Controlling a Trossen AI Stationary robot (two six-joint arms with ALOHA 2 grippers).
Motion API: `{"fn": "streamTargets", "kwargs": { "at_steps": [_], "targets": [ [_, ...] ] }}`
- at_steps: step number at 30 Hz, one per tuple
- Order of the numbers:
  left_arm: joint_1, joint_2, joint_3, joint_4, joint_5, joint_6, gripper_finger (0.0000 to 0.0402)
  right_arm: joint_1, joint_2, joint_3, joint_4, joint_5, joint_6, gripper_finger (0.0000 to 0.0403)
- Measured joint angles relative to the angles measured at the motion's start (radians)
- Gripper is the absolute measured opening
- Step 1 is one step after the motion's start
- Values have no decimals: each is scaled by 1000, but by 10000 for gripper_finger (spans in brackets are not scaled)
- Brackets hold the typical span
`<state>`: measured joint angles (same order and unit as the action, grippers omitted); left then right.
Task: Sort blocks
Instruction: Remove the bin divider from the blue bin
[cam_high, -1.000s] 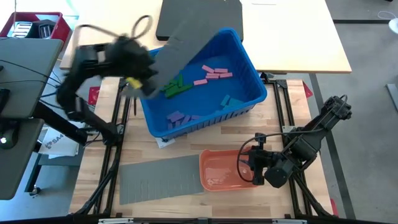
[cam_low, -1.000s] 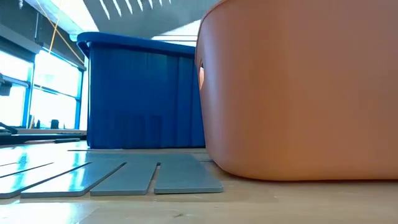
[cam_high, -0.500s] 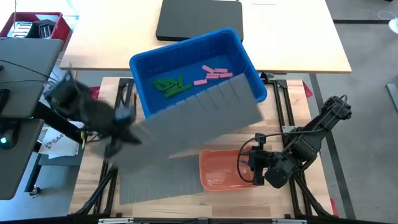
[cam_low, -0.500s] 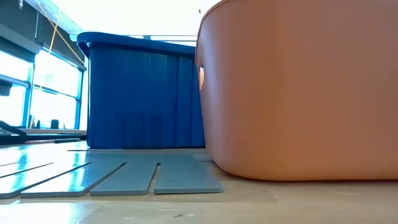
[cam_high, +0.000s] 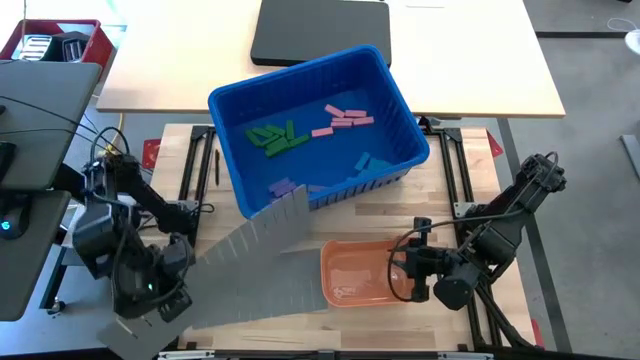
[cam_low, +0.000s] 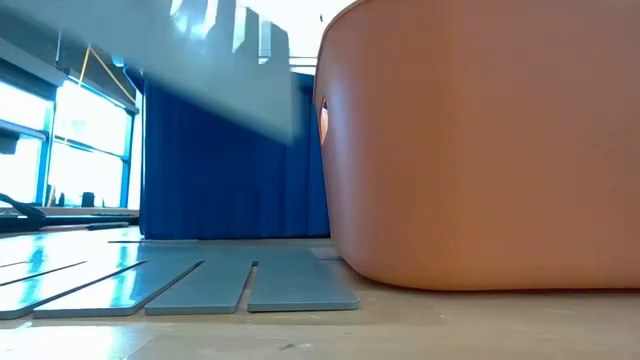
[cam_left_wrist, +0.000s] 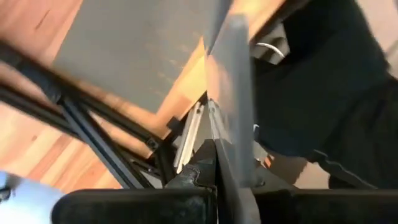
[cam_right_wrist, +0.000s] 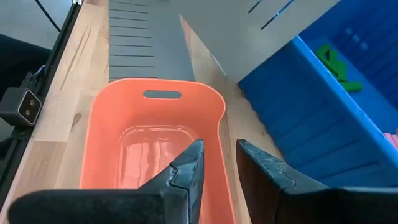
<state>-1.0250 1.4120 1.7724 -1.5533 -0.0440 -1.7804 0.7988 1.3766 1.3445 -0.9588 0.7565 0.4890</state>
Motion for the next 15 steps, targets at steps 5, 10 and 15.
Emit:
{"fn": "streamTargets", "kwargs": {
  "at_steps": [5, 10, 15],
  "targets": [
    [-51, -6, -87, 52, -40, -60, 0, 1, 0, 0, 0, 2, 0, 87],
    [-53, -18, -164, 156, -53, -64, 0, 1, 0, 0, 0, 2, -15, 87],
    [-53, -24, -182, 214, -54, -72, 0, 1, 0, 0, 17, 2, -26, 87]
  ]
}}
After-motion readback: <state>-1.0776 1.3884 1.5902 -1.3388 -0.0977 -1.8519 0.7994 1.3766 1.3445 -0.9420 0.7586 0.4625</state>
